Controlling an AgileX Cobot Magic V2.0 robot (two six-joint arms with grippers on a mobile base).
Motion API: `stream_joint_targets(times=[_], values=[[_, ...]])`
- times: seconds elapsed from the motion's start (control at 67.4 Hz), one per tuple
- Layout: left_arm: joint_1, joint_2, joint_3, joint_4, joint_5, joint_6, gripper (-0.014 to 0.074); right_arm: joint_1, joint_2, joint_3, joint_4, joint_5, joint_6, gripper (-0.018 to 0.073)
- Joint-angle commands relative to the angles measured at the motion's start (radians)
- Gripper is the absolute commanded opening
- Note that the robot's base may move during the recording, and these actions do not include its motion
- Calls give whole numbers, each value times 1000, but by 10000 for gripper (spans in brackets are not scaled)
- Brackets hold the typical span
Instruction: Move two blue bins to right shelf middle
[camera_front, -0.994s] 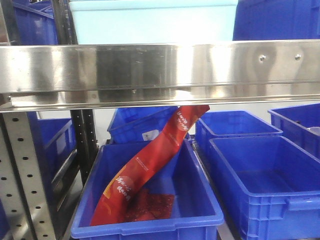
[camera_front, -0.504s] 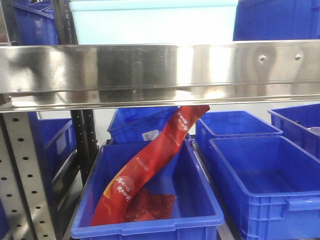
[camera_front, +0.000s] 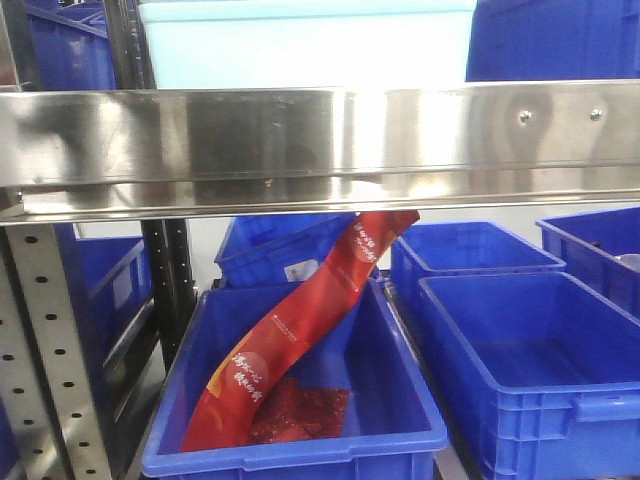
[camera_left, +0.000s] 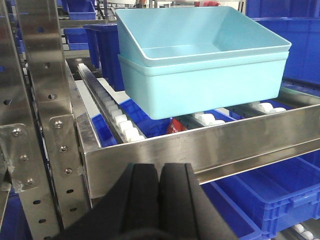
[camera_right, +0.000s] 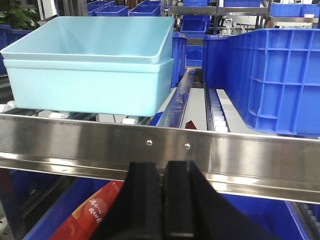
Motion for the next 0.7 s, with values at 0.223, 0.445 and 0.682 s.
stream_joint_targets(times=[0.223, 0.445, 0.682], values=[[69, -42, 28, -82, -18, 138, -111, -5, -6, 3, -11, -23, -6, -162], [234, -204, 249, -162, -166, 160, -111, -5, -6, 3, -11, -23, -6, -162], [343, -315, 442, -216, -244, 160, -111, -5, -6, 3, -11, -23, -6, -162]])
